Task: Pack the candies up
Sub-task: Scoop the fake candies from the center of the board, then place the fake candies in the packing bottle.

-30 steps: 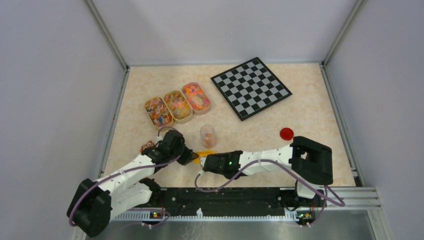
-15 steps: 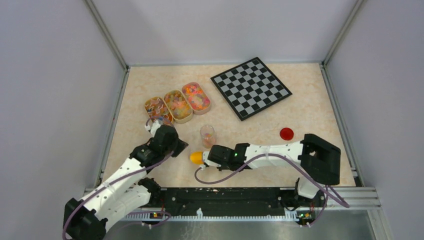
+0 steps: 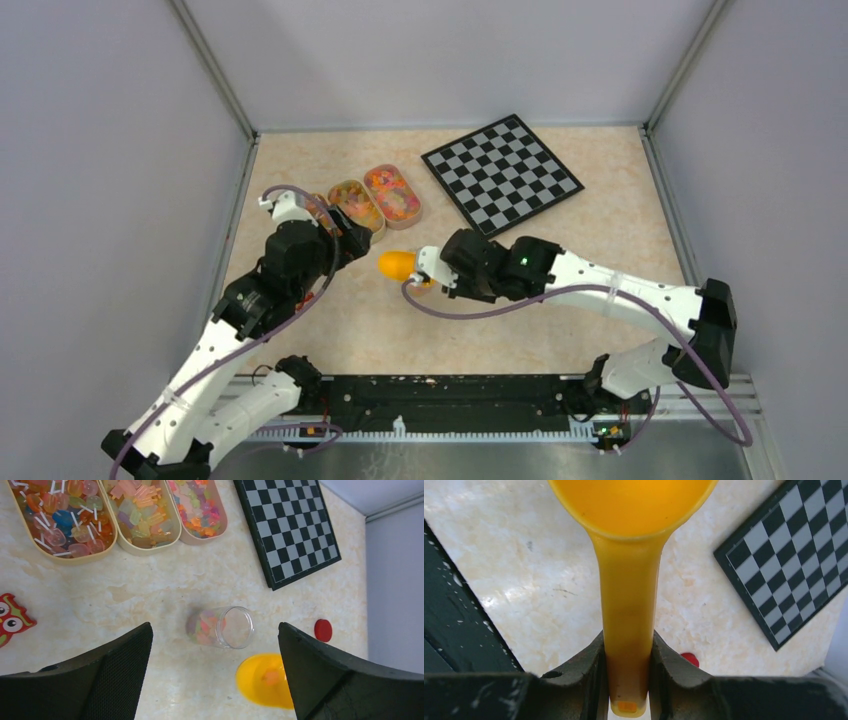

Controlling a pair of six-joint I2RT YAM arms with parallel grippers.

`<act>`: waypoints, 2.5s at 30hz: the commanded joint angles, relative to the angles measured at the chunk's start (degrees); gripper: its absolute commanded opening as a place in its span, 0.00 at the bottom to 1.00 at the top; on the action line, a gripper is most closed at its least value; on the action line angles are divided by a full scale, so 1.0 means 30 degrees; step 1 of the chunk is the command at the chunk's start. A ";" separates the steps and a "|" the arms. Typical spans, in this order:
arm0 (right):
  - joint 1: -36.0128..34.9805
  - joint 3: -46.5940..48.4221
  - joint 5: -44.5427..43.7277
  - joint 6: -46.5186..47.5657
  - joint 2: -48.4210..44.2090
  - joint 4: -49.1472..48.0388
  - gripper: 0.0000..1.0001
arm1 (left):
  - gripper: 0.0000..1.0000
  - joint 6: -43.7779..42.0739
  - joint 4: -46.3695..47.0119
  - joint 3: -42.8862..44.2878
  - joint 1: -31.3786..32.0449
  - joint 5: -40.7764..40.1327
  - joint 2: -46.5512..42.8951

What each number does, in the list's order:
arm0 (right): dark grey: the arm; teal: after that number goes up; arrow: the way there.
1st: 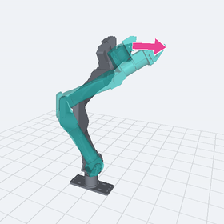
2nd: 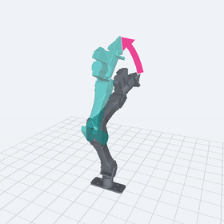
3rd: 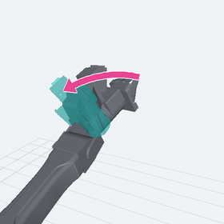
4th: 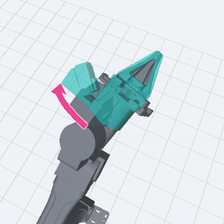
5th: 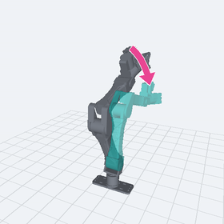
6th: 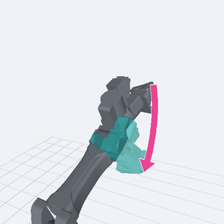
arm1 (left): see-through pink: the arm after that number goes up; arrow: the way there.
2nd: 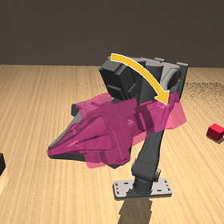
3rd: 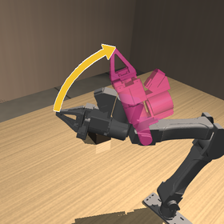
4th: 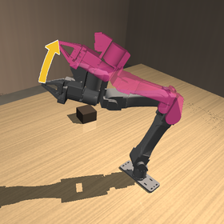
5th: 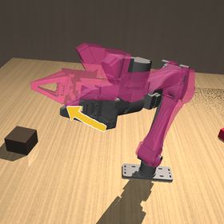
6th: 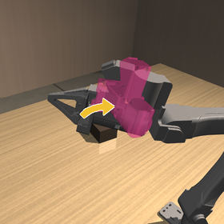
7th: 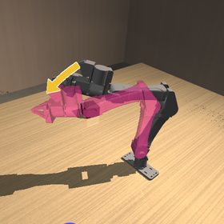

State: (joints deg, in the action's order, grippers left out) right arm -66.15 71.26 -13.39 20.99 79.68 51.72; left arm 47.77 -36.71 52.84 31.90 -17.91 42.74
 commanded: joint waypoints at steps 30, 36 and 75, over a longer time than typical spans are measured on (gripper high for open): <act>0.2391 0.6208 -0.6708 0.3405 0.3785 0.7677 0.00 | 0.73 -0.3136 0.5394 -0.3146 -0.5913 1.5217 0.4987; 0.2392 0.6673 -0.7886 0.3511 0.4435 0.7948 0.00 | 0.70 -0.3026 0.6822 -0.3930 -0.5961 1.5951 0.5389; -0.0342 0.7194 -1.3570 0.5193 0.5790 0.7821 0.00 | 0.63 -0.3368 0.8692 -0.4500 -0.6415 1.7167 0.7696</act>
State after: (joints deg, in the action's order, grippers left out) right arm -66.00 90.80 -50.15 35.05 97.43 76.77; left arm 38.83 -13.26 39.72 13.08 33.06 65.39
